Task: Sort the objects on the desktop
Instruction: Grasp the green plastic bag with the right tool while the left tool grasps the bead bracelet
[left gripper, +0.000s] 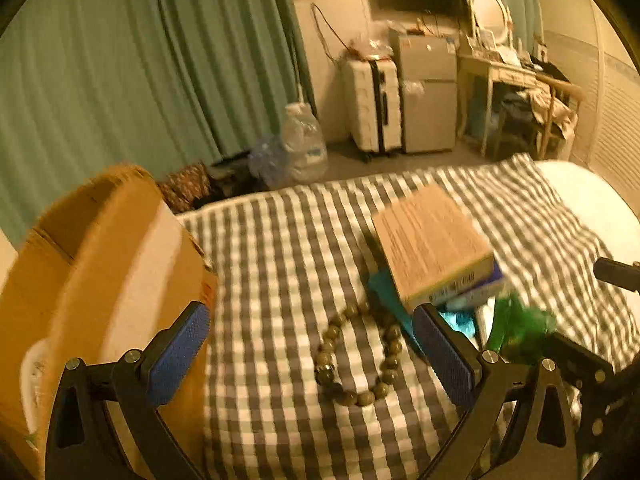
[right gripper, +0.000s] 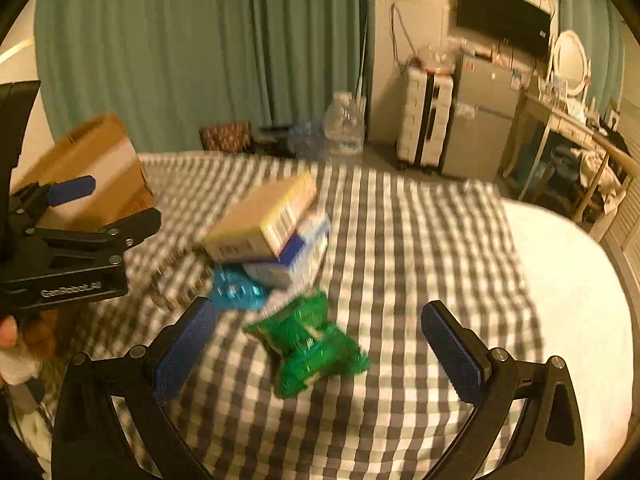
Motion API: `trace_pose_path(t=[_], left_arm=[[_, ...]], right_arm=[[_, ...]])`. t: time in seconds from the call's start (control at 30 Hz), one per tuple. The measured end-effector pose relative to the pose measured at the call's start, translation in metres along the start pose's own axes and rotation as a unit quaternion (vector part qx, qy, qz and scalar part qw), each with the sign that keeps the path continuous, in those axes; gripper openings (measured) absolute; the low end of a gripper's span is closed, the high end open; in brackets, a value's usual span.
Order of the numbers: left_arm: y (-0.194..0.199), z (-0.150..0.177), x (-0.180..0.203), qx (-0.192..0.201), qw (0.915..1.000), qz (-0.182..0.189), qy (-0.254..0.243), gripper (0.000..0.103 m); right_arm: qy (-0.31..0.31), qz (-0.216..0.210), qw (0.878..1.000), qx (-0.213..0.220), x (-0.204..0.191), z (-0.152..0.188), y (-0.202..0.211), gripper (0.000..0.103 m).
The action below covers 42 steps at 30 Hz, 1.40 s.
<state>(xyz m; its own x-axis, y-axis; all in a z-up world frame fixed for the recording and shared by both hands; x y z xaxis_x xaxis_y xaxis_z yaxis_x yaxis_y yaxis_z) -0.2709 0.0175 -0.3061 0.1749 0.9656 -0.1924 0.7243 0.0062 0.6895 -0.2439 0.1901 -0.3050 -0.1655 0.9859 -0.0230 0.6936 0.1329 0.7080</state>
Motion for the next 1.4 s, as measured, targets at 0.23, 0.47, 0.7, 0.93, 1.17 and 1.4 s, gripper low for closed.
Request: trace_pose_path(t=[0.23,0.47,0.7,0.93,1.17,1.4], left_arm=[[-0.027,0.030,0.020,-0.042,0.9980,0.020,-0.043,0.103],[-0.050,0.046,0.016,-0.073,0.9963,0.041,-0.017,0.103],[-0.061,0.048,0.011,-0.081,0.9934,0.079,0.021,0.103],[-0.063,0.043,0.015,-0.077,0.9944,0.071,0.018,0.100],[-0.038,0.026,0.039,-0.059,0.9925,0.101,-0.037,0.010],[-0.020,0.004,0.037,-0.034,0.9927,0.113,-0.027,0.010]], right_arm=[[-0.010,0.002,1.000,-0.023,0.003,0.014,-0.020,0.103],[0.018,-0.004,0.996,-0.089,-0.011,0.033,-0.049,0.103],[-0.011,-0.008,0.995,-0.101,0.000,0.038,-0.063,0.103],[0.001,0.011,0.996,-0.087,-0.003,0.034,-0.067,0.103],[0.033,0.011,0.998,-0.055,-0.015,0.024,-0.051,0.026],[0.013,-0.002,0.999,-0.052,-0.016,0.012,-0.040,0.025]])
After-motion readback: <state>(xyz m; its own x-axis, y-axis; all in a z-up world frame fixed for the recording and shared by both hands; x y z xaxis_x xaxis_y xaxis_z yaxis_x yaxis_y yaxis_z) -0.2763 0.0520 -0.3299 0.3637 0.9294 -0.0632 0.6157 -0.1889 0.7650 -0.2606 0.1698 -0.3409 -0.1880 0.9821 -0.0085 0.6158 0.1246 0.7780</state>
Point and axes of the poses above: each gripper's, at about its wrist camera, not at the fingertips, and y roughly against the way its jaws point, x to its right, z to its underside, the point moved 7 cm from there along -y, roughly the way its jaws point, and after that the axes turned 1 degree about -y, right-handed, at the moved point
